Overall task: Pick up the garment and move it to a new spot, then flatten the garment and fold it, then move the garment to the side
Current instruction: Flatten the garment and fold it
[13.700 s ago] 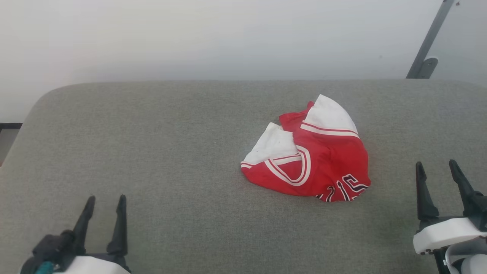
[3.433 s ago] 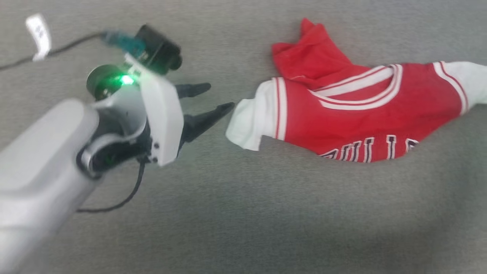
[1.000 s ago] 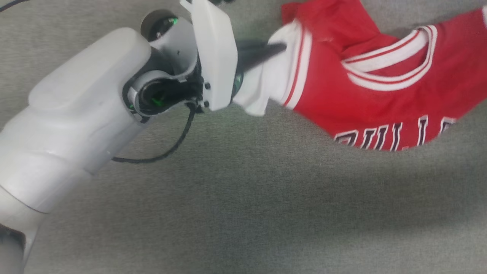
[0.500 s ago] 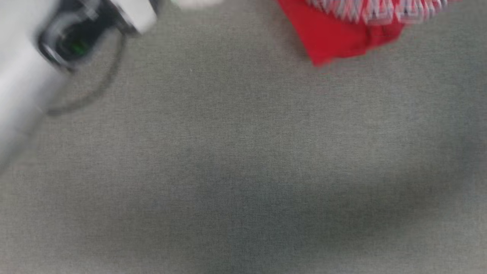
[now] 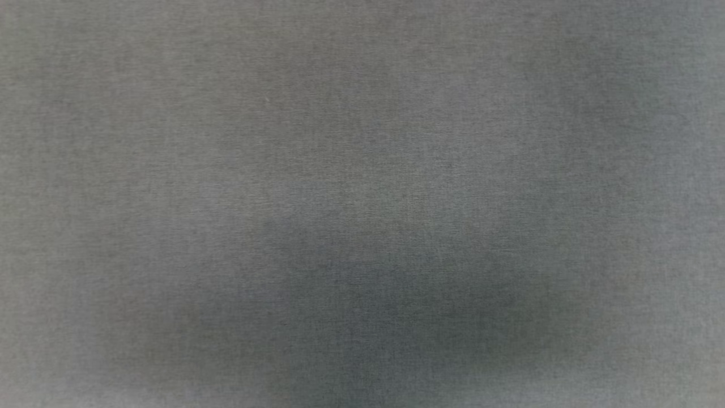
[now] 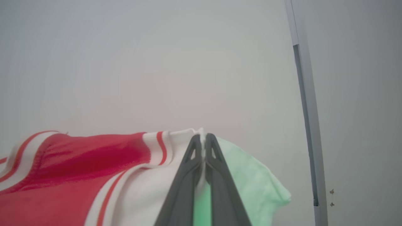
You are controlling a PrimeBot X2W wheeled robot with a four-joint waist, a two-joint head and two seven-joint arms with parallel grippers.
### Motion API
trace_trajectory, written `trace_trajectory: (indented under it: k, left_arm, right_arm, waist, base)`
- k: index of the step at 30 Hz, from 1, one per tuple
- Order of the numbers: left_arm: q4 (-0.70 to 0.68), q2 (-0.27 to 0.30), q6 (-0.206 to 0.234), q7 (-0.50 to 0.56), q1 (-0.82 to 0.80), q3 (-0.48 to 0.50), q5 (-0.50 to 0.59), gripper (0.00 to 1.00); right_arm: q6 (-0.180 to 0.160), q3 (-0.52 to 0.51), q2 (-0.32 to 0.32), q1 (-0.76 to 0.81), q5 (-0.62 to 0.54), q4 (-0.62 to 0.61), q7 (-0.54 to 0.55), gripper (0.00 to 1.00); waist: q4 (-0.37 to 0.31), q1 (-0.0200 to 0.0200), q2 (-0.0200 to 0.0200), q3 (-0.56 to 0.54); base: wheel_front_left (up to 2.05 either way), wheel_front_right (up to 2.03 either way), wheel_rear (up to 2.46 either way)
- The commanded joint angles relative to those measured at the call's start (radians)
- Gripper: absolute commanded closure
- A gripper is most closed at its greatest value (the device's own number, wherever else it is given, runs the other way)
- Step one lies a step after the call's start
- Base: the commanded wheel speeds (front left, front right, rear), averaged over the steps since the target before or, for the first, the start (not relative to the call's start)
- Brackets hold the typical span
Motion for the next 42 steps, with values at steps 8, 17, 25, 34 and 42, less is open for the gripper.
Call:
trace_trajectory:
  k: [8,17,25,34,42]
  left_arm:
    - [-0.185,0.087,0.004,0.045,0.268,-0.047,-0.144,1.0]
    - [-0.552,0.232,0.003,-0.025,0.772,-0.117,-0.261,1.0]
    - [-0.808,0.32,0.003,-0.037,1.186,-0.068,-0.266,1.0]
    - [-0.936,0.368,0.003,-0.037,1.404,-0.045,-0.213,1.0]
    - [-0.971,0.396,0.003,-0.037,1.564,-0.046,-0.14,1.0]
  right_arm:
    - [-0.003,0.132,-0.045,0.15,0.049,0.016,0.056,1.0]
    - [-0.003,0.292,-0.166,0.639,0.306,-0.288,0.217,1.0]
    - [-0.003,0.246,-0.234,1.205,0.484,-0.642,0.389,1.0]
    - [-0.002,0.107,-0.182,1.585,0.513,-0.892,0.536,1.0]
    - [-0.002,-0.015,-0.089,1.784,0.453,-1.091,0.619,1.0]
  waist:
    - [0.042,0.0,0.0,-0.031]
    - [0.057,0.0,0.0,-0.071]
    - [0.053,0.0,0.0,-0.128]
    - [0.056,0.0,0.0,-0.139]
    - [0.046,0.0,0.0,-0.132]
  base:
    - [0.0,0.0,0.0]
    - [0.0,0.0,0.0]
    - [0.0,0.0,0.0]
    - [0.0,0.0,0.0]
    - [0.0,0.0,0.0]
